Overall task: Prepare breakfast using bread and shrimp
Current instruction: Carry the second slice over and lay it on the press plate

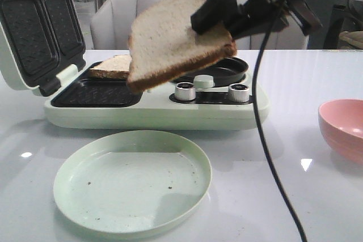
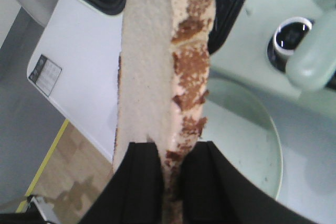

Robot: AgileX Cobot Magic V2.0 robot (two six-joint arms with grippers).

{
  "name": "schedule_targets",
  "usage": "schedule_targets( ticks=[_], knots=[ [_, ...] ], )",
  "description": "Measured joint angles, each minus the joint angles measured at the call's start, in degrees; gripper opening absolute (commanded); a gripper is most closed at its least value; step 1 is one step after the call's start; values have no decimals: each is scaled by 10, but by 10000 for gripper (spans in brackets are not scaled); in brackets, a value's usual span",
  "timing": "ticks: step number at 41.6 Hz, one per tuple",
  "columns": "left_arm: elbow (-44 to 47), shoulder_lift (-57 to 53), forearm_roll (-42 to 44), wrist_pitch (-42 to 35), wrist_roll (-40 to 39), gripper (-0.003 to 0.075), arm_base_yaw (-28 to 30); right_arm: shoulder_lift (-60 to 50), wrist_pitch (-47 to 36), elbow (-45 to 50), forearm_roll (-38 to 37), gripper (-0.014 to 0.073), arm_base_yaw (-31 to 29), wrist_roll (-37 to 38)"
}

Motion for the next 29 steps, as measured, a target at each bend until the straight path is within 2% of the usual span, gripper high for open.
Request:
schedule_targets(
  ticks=[6,14,27,29],
  knots=[
    [0,0,0,0,0,549,0,39,-45,-54,9,55,31,-4],
    [0,0,0,0,0,549,0,152,-95,-144,30,55,70,-5],
    [0,0,-1,-1,0,549,0,334,-105,-296,90,61,79,-6],
    [0,0,-1,-1,0,549,0,354,-101,-315,94,87,79,-6]
  ],
)
